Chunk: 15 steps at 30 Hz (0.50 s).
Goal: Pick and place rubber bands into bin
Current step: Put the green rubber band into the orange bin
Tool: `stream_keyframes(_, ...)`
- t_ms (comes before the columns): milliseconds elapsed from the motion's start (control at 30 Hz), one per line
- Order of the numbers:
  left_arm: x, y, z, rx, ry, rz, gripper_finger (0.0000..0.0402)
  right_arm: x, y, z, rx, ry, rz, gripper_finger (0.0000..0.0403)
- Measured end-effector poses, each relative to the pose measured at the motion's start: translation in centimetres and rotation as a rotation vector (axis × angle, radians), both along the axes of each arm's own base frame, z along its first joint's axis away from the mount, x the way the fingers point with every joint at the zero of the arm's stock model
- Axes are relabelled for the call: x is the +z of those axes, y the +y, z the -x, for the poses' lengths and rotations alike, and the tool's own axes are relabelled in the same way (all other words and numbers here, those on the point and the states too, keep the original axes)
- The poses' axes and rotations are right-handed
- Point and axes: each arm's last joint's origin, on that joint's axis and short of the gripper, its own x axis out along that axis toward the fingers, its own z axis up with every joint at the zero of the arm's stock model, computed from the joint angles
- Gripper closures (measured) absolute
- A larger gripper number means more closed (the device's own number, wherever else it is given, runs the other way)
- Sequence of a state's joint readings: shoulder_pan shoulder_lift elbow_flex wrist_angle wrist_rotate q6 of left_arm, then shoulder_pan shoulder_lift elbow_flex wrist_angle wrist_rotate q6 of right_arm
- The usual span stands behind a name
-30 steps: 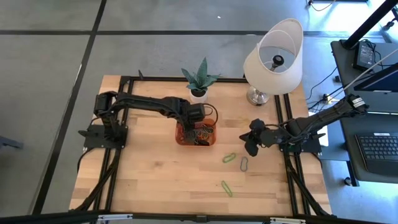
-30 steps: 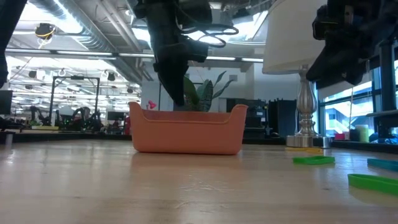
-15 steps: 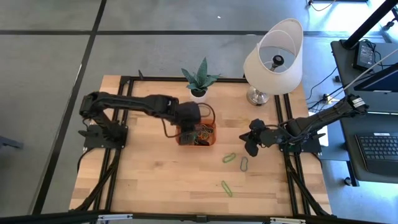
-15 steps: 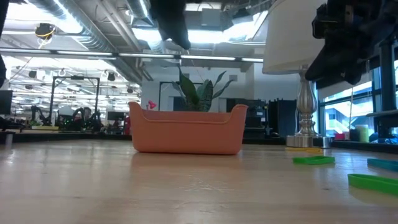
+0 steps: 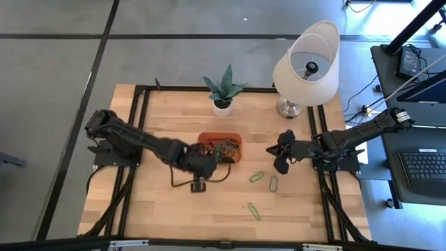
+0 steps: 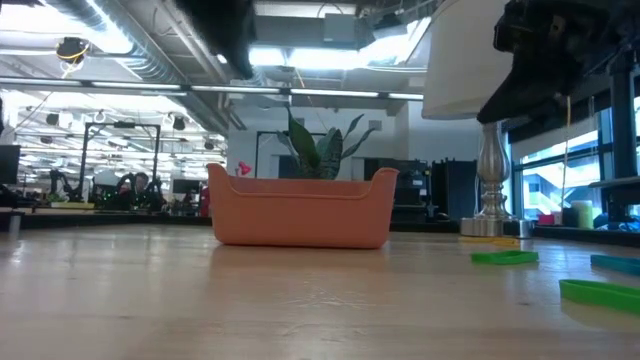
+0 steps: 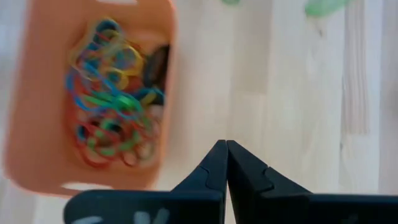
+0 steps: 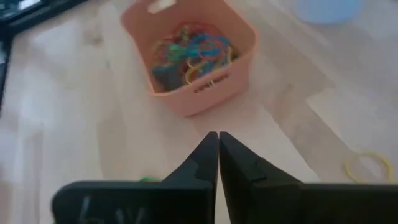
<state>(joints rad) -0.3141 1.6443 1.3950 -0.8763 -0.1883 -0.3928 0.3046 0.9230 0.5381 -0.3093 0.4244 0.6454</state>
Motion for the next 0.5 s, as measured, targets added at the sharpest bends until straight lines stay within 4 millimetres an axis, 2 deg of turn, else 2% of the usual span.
stream_keyframes(100,-1.8,-1.2,0.7,-0.028,0.019,0.004,0.0400,0.3,0.2,-0.2,0.080,-0.018,0.019,0.0397)
stream_keyframes(233,-4.2,-1.6,1.8,-0.070,0.001,0.037,0.0399,0.5,0.5,-0.5,0.132,-0.010,0.013,0.0397)
stream_keyframes(333,-5.4,-1.1,3.4,-0.084,-0.077,0.056,0.0400,1.4,0.7,-1.2,0.150,0.051,0.019,0.0400)
stream_keyframes(500,-6.3,1.1,7.6,-0.057,-0.186,0.066,0.0399,2.8,1.6,-3.9,0.157,0.168,0.053,0.0399)
